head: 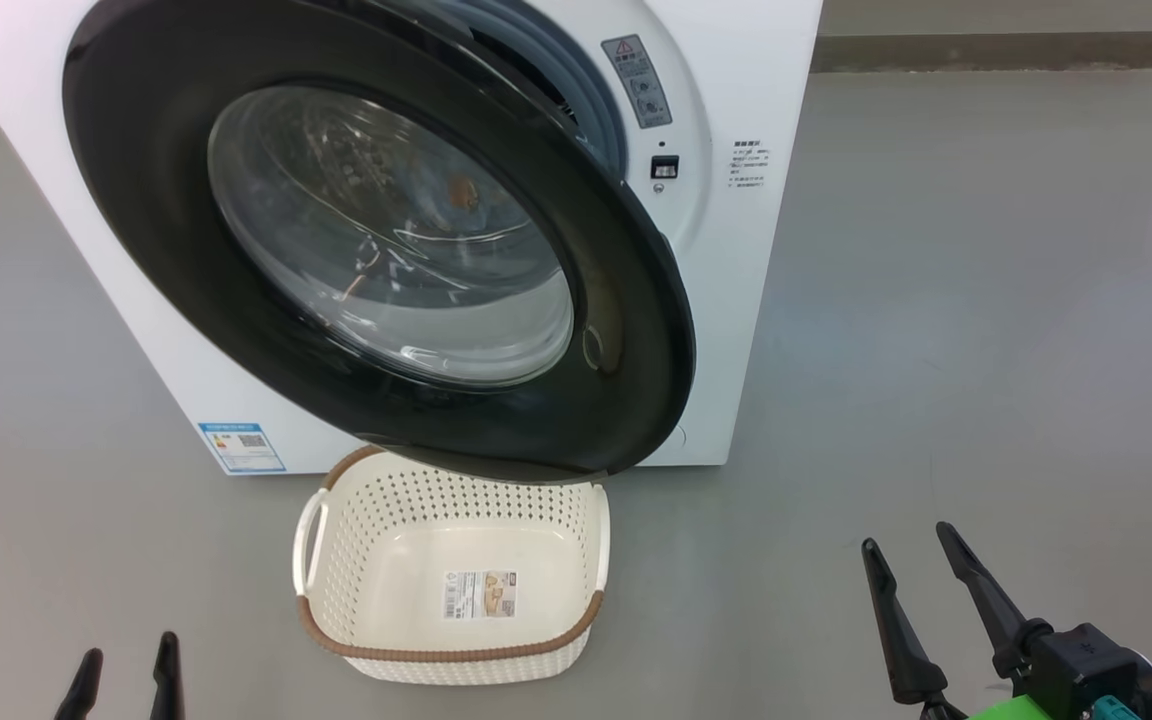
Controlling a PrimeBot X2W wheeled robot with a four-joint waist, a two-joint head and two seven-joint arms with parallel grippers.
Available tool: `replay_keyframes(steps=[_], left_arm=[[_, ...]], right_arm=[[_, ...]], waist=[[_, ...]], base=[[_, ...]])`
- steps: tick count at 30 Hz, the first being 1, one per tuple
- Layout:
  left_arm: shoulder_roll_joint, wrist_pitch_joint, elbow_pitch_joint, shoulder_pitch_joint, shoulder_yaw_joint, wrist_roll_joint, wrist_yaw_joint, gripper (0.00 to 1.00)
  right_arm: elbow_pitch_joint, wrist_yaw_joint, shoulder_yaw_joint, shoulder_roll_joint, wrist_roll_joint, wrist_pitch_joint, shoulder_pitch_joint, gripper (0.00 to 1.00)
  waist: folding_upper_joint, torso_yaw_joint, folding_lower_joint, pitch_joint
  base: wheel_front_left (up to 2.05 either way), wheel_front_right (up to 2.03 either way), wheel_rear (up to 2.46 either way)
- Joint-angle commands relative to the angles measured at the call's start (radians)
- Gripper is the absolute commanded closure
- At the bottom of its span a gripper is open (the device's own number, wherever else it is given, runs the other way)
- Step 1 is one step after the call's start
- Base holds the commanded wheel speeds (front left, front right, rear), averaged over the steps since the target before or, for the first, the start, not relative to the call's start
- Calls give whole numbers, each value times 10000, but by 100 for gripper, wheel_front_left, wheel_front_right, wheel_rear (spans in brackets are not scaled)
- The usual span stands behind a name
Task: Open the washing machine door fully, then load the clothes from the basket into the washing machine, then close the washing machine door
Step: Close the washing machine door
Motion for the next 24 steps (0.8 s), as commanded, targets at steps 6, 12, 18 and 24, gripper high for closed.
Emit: replay_keyframes(steps=[6, 12, 18, 24], left_arm=[[129, -121, -333, -109, 550, 267, -112, 0], [39, -122, -353, -59, 668, 320, -206, 0], [-22, -122, -329, -50, 709, 372, -269, 0], [-83, -122, -315, -37, 777, 400, -318, 0]], right_arm=[[-132, 62, 182, -89, -12, -120, -155, 0], [28, 62, 52, -89, -44, -120, -135, 0], [339, 62, -236, -89, -85, -120, -89, 0], [618, 62, -553, -89, -47, -120, -129, 69]], waist=[[0, 25, 0, -16], [0, 2, 0, 25], [0, 23, 0, 48], [0, 84, 0, 45]], base=[[0, 0, 0], [0, 0, 0], [0, 0, 0], [0, 0, 0]])
